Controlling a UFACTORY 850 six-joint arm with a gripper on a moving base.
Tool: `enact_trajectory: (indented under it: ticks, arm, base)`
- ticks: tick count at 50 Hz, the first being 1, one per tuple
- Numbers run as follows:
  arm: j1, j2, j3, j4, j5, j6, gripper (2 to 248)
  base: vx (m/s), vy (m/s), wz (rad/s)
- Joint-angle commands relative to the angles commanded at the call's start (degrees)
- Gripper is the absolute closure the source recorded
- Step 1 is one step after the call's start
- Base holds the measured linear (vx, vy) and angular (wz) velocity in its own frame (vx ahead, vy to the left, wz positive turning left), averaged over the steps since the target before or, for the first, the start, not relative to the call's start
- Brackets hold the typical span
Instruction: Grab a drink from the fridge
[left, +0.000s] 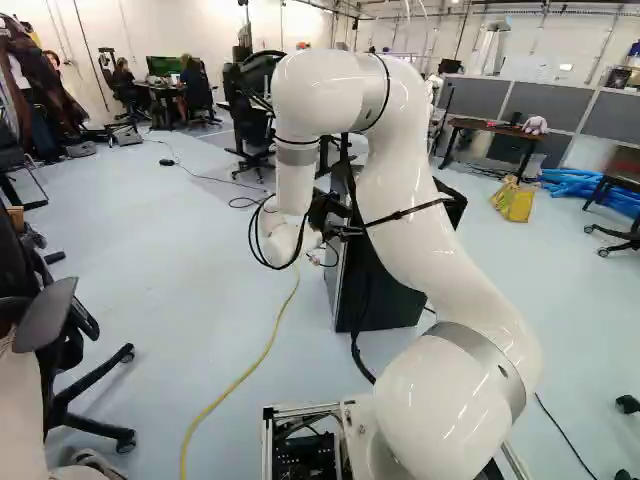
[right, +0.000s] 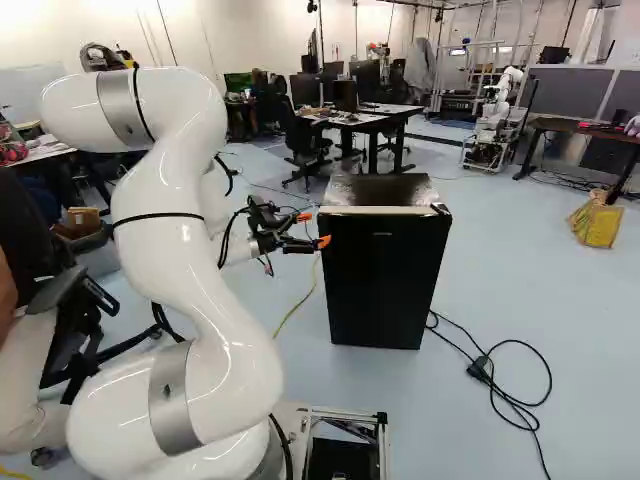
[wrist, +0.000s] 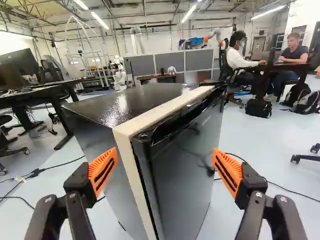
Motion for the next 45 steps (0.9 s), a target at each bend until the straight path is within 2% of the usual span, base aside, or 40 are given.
enact_trajectory:
  ticks: [24,45]
  arm:
    - [-0.93,1.41,2.90,-2.09,0.00,0.00,3]
    - [-1.03,1.57,3.21,-2.81,0.00,0.00,3]
  base:
    - [0.000,0.000,0.000]
    - [0.000,0.000,0.000]
